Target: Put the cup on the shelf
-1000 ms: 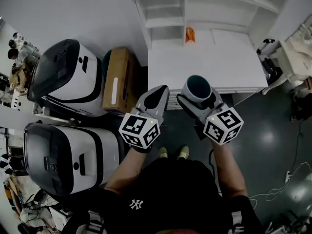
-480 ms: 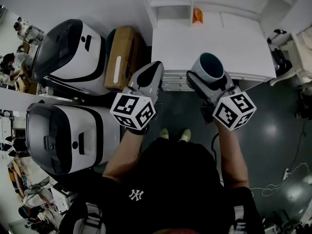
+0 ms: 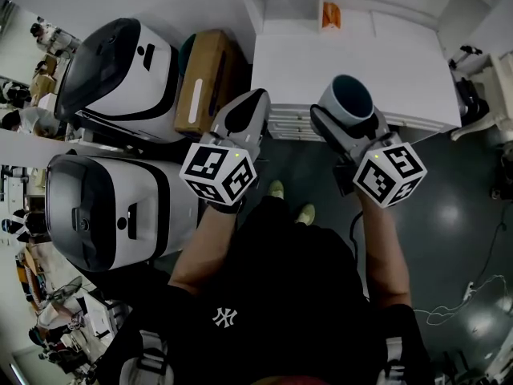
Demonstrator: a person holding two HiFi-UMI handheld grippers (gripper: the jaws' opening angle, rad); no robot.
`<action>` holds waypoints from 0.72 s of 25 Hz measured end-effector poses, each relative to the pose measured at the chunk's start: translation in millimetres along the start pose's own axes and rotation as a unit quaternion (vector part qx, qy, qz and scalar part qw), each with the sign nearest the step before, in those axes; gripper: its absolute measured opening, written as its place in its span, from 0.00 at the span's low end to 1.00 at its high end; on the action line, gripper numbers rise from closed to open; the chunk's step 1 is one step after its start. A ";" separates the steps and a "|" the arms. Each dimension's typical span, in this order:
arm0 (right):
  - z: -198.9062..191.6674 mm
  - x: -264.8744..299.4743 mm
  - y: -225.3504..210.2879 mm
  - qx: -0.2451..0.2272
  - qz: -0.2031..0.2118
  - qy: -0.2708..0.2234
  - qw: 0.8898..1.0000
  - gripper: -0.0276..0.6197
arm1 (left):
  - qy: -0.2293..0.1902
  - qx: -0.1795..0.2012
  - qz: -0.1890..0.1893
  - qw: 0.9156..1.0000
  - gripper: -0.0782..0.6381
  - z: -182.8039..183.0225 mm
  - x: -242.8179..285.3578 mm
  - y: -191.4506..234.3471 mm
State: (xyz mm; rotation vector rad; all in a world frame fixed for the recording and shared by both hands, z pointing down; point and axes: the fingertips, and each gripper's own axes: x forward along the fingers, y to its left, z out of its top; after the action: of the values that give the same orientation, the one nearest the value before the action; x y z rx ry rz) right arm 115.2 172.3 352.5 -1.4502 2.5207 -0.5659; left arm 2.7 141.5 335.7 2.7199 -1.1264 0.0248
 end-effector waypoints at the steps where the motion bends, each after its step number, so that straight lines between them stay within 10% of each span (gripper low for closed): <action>1: -0.4 1.7 -1.2 -0.001 0.000 0.001 1.000 0.65 | 0.000 0.000 0.000 1.000 0.11 -0.8 1.5 1.0; 18: 6.3 132.0 -49.1 -0.035 -0.021 0.037 0.998 0.65 | 0.009 -0.016 -0.018 1.000 0.11 -0.7 89.0 101.3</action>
State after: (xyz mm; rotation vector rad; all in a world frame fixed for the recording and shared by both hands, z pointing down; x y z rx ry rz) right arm 89.1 35.0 371.3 -1.5374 2.5967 -0.5537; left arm -5.1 9.5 362.2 2.7059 -1.0645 0.0254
